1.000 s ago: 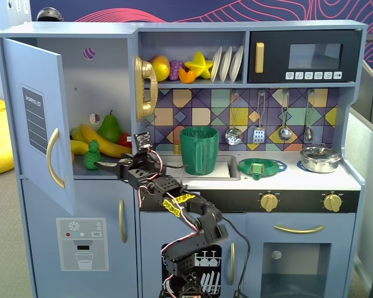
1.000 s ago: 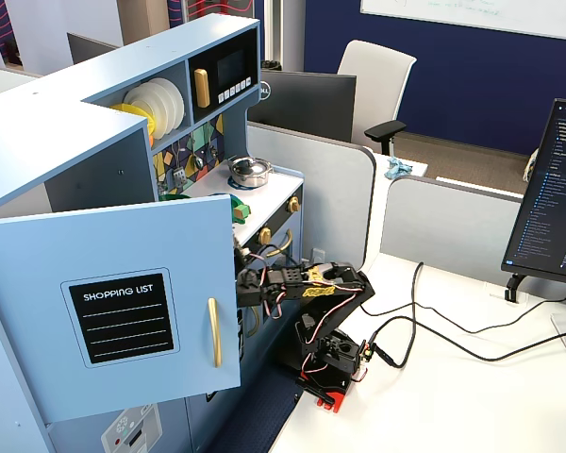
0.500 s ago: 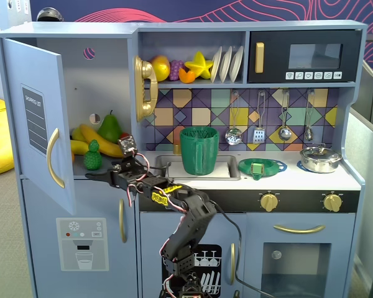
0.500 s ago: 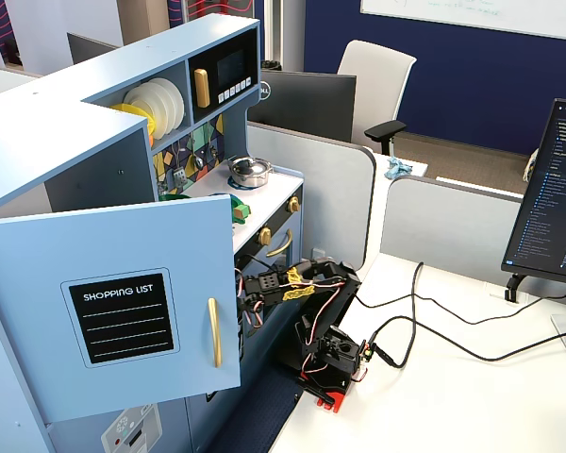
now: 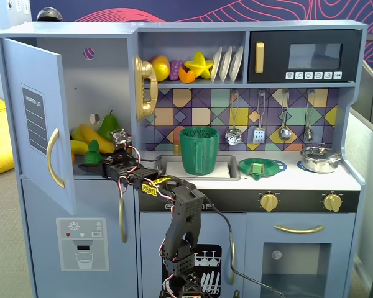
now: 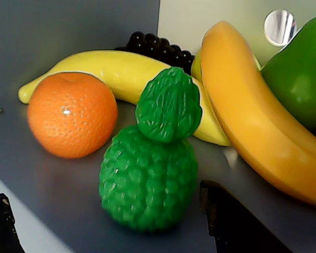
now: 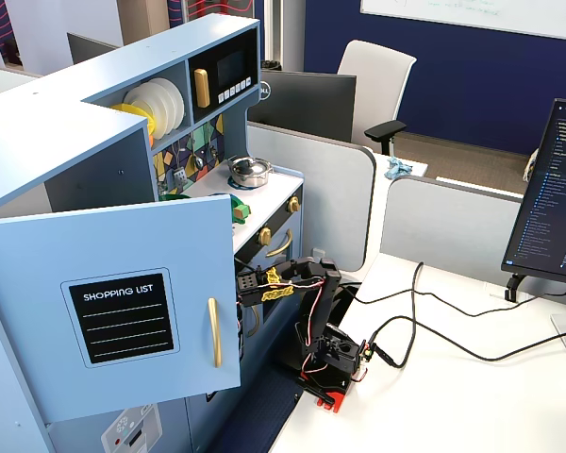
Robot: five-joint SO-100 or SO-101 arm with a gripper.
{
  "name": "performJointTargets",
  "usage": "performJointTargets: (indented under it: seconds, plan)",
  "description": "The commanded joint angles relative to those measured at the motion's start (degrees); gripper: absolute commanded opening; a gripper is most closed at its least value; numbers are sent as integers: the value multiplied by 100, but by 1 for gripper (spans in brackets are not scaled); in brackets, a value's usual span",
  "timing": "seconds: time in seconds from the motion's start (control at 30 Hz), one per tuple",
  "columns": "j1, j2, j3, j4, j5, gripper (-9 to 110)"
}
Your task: Pick up the green pineapple from the left cabinet and place it in the green recipient
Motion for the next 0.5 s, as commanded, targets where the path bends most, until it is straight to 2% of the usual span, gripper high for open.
performJointTargets:
  seconds: [0.0, 0.17, 0.47]
  plan:
    - [123, -97, -580, -343, 378, 40]
    - [132, -308, -624, -545, 835, 40]
    - [246, -861, -967, -642, 817, 39]
